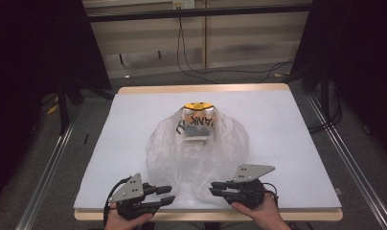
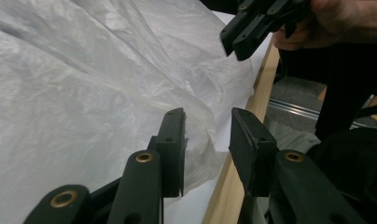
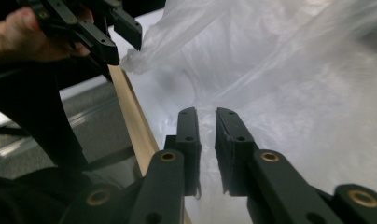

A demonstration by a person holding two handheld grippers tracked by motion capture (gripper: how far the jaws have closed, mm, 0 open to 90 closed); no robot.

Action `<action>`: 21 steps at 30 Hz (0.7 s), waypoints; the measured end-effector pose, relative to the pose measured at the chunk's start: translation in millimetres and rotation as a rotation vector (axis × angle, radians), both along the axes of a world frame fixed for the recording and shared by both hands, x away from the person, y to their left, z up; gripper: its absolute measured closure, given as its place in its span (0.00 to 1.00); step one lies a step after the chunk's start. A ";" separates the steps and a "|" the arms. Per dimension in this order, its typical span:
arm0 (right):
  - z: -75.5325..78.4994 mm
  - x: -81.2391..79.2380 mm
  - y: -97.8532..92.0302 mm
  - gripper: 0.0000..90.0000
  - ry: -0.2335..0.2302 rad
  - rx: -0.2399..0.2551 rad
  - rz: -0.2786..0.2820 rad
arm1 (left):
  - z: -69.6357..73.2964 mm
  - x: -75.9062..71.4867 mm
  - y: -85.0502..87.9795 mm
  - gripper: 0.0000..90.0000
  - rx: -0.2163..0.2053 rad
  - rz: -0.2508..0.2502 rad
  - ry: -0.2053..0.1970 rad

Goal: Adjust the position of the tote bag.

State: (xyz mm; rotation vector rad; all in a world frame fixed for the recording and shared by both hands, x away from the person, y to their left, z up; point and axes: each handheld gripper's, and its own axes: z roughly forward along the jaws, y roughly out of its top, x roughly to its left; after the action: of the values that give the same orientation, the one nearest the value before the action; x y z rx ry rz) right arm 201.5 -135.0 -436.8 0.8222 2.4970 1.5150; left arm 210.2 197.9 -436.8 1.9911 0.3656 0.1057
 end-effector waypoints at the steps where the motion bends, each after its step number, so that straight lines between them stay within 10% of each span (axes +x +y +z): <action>1: -1.7 2.1 3.0 0.84 0.008 -0.003 0.005 | -0.9 0.7 -1.4 0.68 0.007 -0.008 0.004; 21: -37.6 14.2 24.7 0.68 0.056 -0.147 0.030 | -14.2 10.6 -15.4 0.67 0.108 -0.047 0.015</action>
State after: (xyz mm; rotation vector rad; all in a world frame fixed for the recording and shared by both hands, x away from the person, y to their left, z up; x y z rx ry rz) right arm 215.7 -110.3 -474.3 0.8176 2.6351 1.3146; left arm 220.9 182.5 -450.9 2.1070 0.3282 0.0819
